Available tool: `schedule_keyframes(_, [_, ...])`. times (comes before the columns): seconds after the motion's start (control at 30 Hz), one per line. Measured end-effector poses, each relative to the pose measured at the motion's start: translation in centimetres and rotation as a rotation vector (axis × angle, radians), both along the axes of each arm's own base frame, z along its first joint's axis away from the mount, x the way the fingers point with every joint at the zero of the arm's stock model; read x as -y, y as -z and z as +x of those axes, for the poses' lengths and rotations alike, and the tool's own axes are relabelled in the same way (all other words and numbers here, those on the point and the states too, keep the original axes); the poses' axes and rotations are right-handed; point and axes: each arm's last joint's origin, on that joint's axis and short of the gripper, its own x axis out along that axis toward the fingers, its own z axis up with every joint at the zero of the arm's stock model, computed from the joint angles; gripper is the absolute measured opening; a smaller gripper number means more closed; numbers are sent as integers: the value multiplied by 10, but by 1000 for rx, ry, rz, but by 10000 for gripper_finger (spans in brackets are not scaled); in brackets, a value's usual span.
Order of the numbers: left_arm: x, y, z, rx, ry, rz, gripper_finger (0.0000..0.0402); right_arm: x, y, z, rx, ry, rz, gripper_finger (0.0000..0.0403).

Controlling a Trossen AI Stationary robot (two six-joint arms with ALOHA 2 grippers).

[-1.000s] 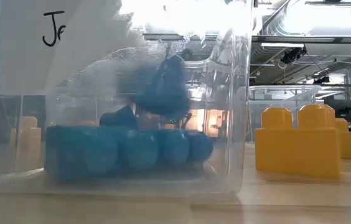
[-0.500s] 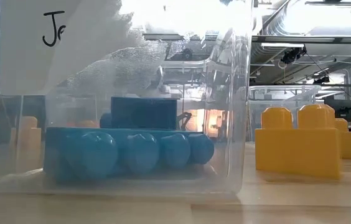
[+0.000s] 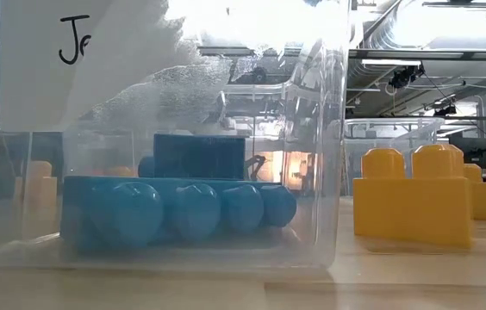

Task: Sort blocks
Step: Put the blue game piece into the bottom transparent bin

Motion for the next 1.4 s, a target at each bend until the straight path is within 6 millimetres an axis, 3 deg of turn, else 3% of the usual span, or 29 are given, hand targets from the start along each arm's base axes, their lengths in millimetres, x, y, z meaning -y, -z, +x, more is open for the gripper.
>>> schedule_keyframes(0.33, [-16,14,-12,9,0,-16,221,-1,0,0,0,-4,1,336])
schedule_keyframes(0.63, [-13,26,-8,73,11,-103,140,-1,0,0,0,-3,1,336])
schedule_keyframes(0.87, [-16,21,-10,96,32,-116,86,-1,0,0,2,9,-7,336])
schedule_keyframes(1.07, [-25,-14,-20,207,77,-216,75,-1,0,0,2,9,-7,336])
schedule_keyframes(1.23, [-31,-60,-30,457,122,-277,77,-7,-2,-5,8,-33,-35,336])
schedule_keyframes(1.4, [-46,-86,-30,709,85,-172,77,-10,-19,-17,56,-64,-40,336])
